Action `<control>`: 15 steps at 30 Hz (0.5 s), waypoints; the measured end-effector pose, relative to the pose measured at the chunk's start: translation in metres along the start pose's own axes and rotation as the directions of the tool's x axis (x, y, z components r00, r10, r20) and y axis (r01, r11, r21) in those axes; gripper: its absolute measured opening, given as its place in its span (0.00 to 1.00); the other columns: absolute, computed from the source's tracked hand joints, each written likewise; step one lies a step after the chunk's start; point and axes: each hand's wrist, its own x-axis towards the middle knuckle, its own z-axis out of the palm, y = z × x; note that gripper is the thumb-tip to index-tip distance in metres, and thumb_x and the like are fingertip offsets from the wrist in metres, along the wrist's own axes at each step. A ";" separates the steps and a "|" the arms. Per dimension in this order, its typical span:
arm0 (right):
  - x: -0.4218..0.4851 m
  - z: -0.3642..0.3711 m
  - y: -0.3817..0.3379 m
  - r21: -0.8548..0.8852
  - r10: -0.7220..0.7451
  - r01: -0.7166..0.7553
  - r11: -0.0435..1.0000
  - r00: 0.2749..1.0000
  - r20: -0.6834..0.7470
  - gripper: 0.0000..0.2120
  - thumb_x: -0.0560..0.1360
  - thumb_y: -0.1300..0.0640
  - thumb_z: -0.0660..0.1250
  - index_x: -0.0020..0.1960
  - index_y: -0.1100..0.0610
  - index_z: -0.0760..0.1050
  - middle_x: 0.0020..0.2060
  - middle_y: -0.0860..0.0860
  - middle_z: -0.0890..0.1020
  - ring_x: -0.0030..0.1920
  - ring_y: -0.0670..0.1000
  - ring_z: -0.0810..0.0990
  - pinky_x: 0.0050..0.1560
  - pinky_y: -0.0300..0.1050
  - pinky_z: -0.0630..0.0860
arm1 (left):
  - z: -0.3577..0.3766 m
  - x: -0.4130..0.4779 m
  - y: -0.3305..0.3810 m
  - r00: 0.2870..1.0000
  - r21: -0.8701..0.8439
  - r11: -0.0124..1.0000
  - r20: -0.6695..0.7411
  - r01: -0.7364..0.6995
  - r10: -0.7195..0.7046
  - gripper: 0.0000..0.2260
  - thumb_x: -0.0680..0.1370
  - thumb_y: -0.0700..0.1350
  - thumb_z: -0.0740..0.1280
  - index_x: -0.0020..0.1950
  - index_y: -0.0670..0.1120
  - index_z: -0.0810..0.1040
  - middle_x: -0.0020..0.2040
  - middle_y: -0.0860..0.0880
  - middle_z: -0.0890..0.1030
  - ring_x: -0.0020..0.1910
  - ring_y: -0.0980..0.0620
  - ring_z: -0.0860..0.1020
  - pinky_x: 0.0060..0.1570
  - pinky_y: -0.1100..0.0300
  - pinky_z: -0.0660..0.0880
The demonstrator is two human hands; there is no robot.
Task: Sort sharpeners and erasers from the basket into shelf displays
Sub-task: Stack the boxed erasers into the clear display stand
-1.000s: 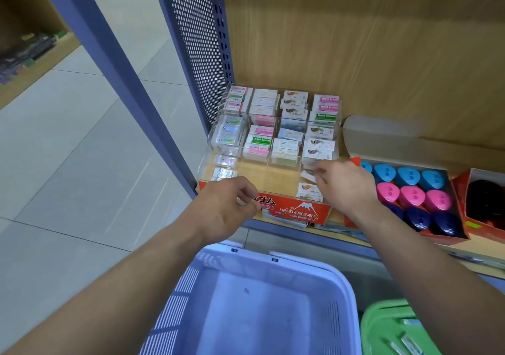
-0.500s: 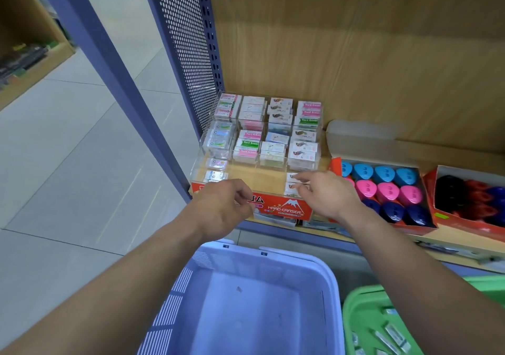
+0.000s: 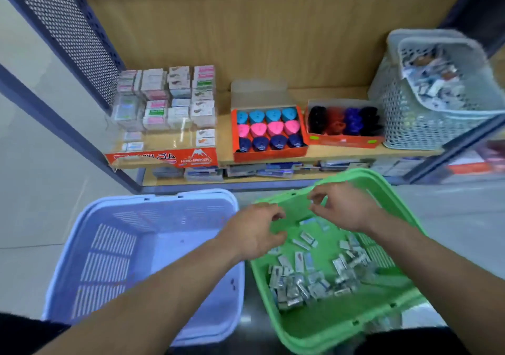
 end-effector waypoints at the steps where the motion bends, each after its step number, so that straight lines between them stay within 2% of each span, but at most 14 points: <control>1: -0.008 0.013 0.021 0.009 0.025 -0.026 1.000 0.998 0.061 0.14 0.79 0.44 0.67 0.61 0.48 0.79 0.55 0.42 0.83 0.53 0.48 0.82 0.49 0.41 0.73 | 0.024 0.007 0.007 0.999 -0.012 1.000 0.043 0.021 -0.020 0.22 0.78 0.53 0.68 0.70 0.47 0.74 0.66 0.46 0.78 0.62 0.46 0.76 0.60 0.57 0.73; 4: -0.017 0.060 0.079 -0.021 0.098 -0.096 0.995 0.966 0.239 0.22 0.78 0.44 0.69 0.69 0.51 0.75 0.64 0.50 0.80 0.60 0.51 0.80 0.58 0.42 0.73 | 0.093 0.028 0.018 0.973 -0.010 0.990 0.187 0.139 -0.135 0.28 0.78 0.55 0.69 0.75 0.47 0.68 0.70 0.44 0.74 0.66 0.44 0.74 0.65 0.52 0.73; 6: -0.014 0.091 0.109 -0.026 0.123 -0.122 0.992 0.933 0.337 0.31 0.76 0.43 0.71 0.75 0.52 0.68 0.72 0.55 0.73 0.68 0.54 0.74 0.66 0.44 0.70 | 0.130 0.044 0.019 0.943 -0.013 0.972 0.246 0.233 -0.223 0.33 0.77 0.54 0.72 0.78 0.47 0.63 0.73 0.42 0.71 0.69 0.42 0.72 0.69 0.49 0.70; 8: -0.005 0.116 0.127 -0.005 0.120 -0.130 0.992 0.900 0.419 0.40 0.74 0.44 0.74 0.79 0.53 0.61 0.78 0.58 0.64 0.75 0.57 0.67 0.72 0.46 0.65 | 0.158 0.062 0.019 0.921 -0.039 0.945 0.239 0.326 -0.308 0.38 0.76 0.52 0.74 0.80 0.47 0.58 0.77 0.43 0.65 0.74 0.40 0.66 0.73 0.46 0.65; 11: 0.012 0.143 0.143 0.050 0.108 -0.153 0.987 0.860 0.499 0.48 0.72 0.46 0.77 0.82 0.53 0.52 0.81 0.57 0.54 0.78 0.58 0.60 0.76 0.48 0.61 | 0.189 0.089 0.015 0.906 -0.109 0.906 0.168 0.408 -0.388 0.40 0.75 0.47 0.74 0.81 0.49 0.56 0.80 0.46 0.59 0.78 0.41 0.59 0.75 0.44 0.58; 13: 0.026 0.160 0.153 0.102 0.135 -0.215 0.971 0.851 0.507 0.50 0.72 0.46 0.77 0.82 0.53 0.50 0.81 0.57 0.53 0.79 0.58 0.58 0.76 0.49 0.60 | 0.207 0.110 0.012 0.895 -0.185 0.876 0.110 0.445 -0.431 0.38 0.75 0.44 0.74 0.80 0.51 0.57 0.80 0.48 0.59 0.78 0.43 0.60 0.75 0.45 0.59; 15: 0.040 0.175 0.159 0.135 0.136 -0.228 0.964 0.865 0.484 0.49 0.72 0.46 0.76 0.82 0.54 0.51 0.80 0.57 0.56 0.78 0.58 0.60 0.75 0.48 0.62 | 0.223 0.128 0.007 0.876 -0.286 0.832 0.067 0.475 -0.477 0.36 0.76 0.41 0.72 0.79 0.56 0.59 0.80 0.50 0.59 0.78 0.44 0.60 0.75 0.45 0.59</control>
